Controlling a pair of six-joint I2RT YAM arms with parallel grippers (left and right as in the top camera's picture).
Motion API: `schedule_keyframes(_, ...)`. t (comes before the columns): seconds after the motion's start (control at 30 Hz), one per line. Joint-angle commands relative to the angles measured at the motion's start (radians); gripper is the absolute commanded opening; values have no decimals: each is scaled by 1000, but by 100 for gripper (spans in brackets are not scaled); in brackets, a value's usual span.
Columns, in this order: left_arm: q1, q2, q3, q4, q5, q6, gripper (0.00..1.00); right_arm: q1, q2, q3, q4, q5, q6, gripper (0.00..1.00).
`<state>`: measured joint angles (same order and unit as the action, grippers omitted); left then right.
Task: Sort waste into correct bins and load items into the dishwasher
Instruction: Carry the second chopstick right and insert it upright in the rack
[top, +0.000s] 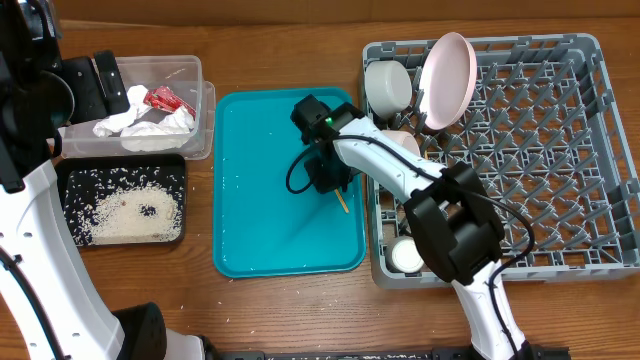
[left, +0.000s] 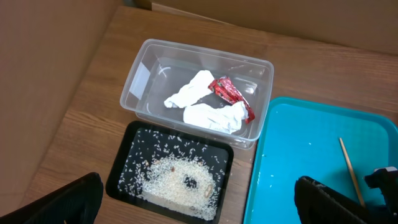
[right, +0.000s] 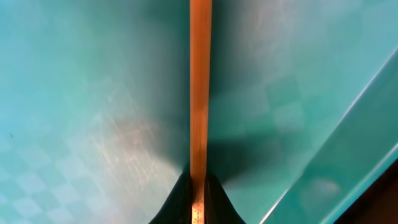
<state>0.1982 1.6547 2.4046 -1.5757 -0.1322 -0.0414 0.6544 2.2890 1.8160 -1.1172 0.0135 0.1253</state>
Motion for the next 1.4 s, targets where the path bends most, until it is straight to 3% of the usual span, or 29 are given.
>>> schedule_keyframes(0.0,4,7,6,2,-6,19,100,1,30,90,-50,-9,-3,4)
schedule_keyframes(0.17,4,7,6,2,-6,19,100,1,28,317,-218,-9,-2,4)
schedule_keyframes(0.47,4,7,6,2,-6,19,100,-22,-6,902,-577,11,42,4)
schedule_keyframes(0.67,4,7,6,2,-6,19,100,-72,-180,908,-577,21,116,4)
schedule_keyframes(0.87,4,7,6,2,-6,19,100,-117,-441,666,-577,106,176,4)
schedule_keyframes(0.97,4,7,6,2,-6,19,100,-150,-544,467,-577,134,190,4)
schedule_keyframes(1.03,4,7,6,2,-6,19,100,-199,-614,242,-575,173,225,4)
schedule_keyframes(1.37,4,7,6,2,-6,19,100,-335,-628,-273,-381,188,219,4)
